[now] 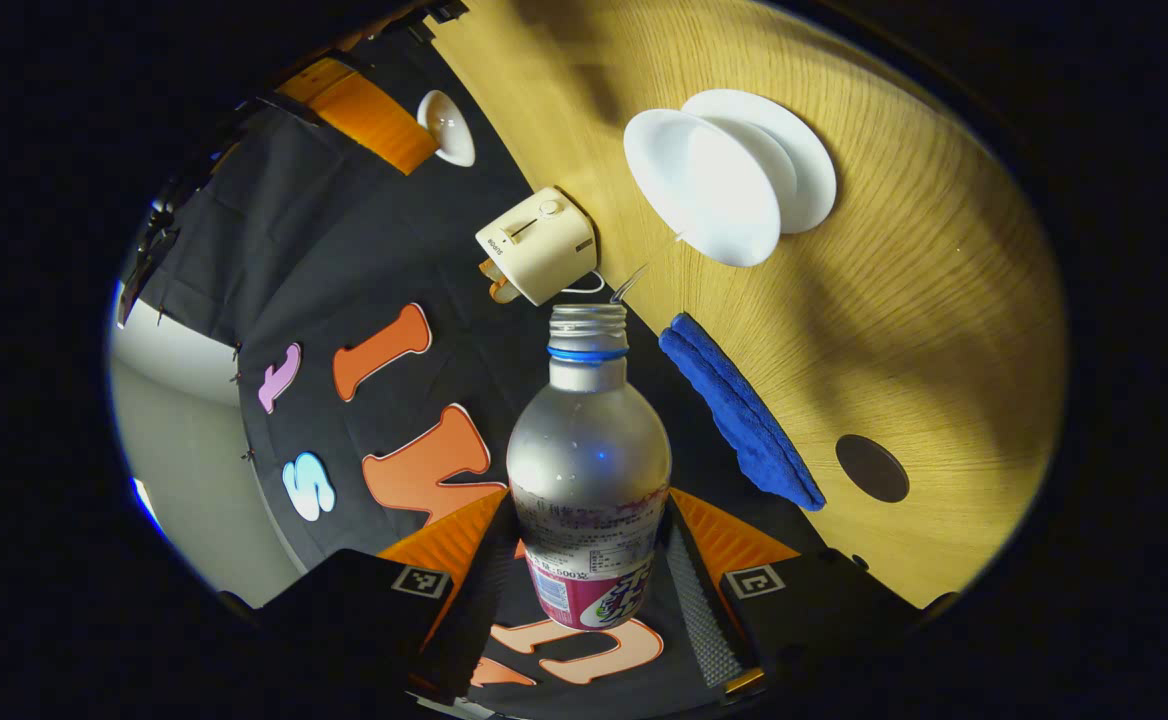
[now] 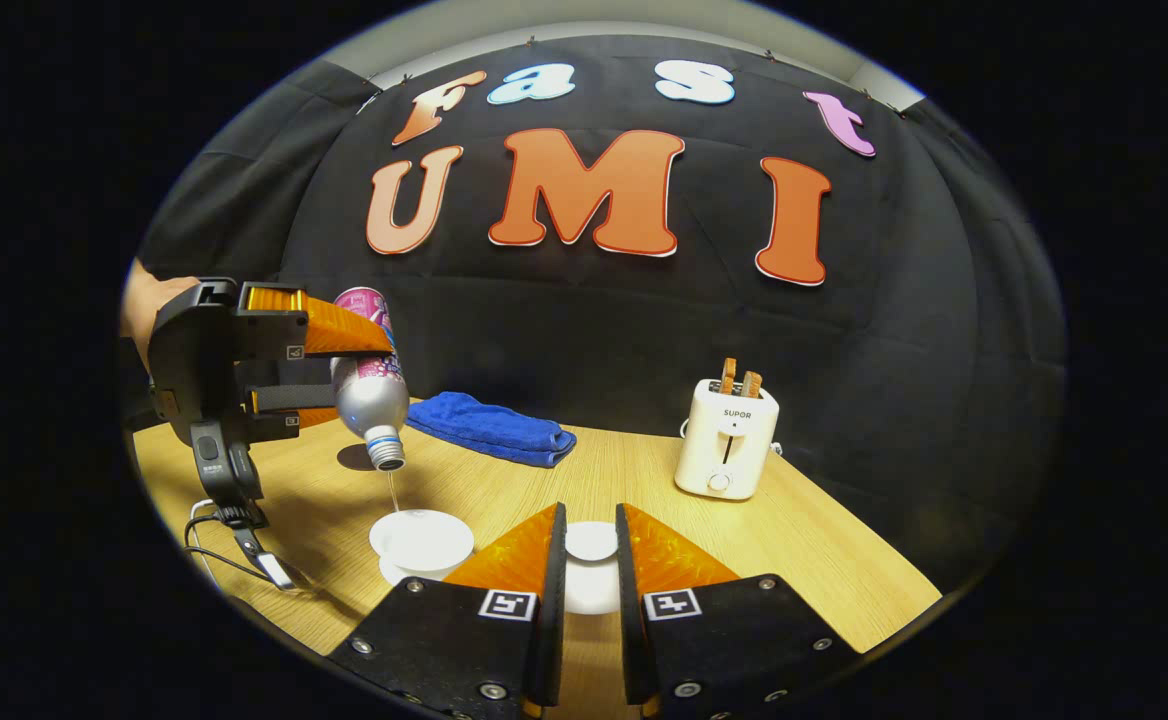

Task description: Open the teacup lid with one hand, grasp the water bottle and pour water into the teacup with the other hand; after pouring, place the water bottle on the coaster and then close the teacup lid.

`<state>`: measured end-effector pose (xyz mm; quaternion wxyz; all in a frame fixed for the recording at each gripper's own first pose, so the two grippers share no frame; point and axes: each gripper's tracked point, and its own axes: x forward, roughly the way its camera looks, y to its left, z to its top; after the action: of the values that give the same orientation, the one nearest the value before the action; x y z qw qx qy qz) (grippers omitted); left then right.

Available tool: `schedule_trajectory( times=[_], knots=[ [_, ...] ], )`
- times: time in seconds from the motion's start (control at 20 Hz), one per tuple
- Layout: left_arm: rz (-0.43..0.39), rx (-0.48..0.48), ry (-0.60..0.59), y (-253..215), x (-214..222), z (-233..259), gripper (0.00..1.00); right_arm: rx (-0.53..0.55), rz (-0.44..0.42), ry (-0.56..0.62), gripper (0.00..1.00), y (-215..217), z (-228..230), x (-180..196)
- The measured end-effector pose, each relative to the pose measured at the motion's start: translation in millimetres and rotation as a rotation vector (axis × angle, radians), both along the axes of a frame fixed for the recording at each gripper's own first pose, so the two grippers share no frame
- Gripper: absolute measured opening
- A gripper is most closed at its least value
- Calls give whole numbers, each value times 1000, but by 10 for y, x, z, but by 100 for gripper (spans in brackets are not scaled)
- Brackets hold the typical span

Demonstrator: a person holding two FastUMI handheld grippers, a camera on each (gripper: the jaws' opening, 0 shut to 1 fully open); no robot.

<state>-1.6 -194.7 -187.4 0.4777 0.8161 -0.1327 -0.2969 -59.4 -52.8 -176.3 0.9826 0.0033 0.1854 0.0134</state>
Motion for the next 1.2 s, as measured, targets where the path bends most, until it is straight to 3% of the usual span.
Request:
schedule_trajectory(
  times=[0.45,0.7,0.75,0.8,0.9,1.0,1.05,1.2],
  knots=[
    [72,-278,34,102,-39,15,84,16,22,6,25,191,9,59],
    [232,-445,137,414,-61,-150,84,17,53,13,25,360,-23,123],
    [266,-481,161,483,-32,-171,88,19,58,17,25,390,-29,131],
    [300,-514,183,545,-19,-200,83,20,64,18,25,419,-26,151],
    [356,-592,218,593,67,-261,84,22,73,17,25,472,-10,160],
    [403,-684,247,596,139,-328,88,28,80,16,25,526,2,197],
    [433,-736,260,616,185,-371,80,32,83,15,25,554,18,216],
    [570,-911,301,753,354,-512,83,30,89,7,25,609,51,249]
  ],
)
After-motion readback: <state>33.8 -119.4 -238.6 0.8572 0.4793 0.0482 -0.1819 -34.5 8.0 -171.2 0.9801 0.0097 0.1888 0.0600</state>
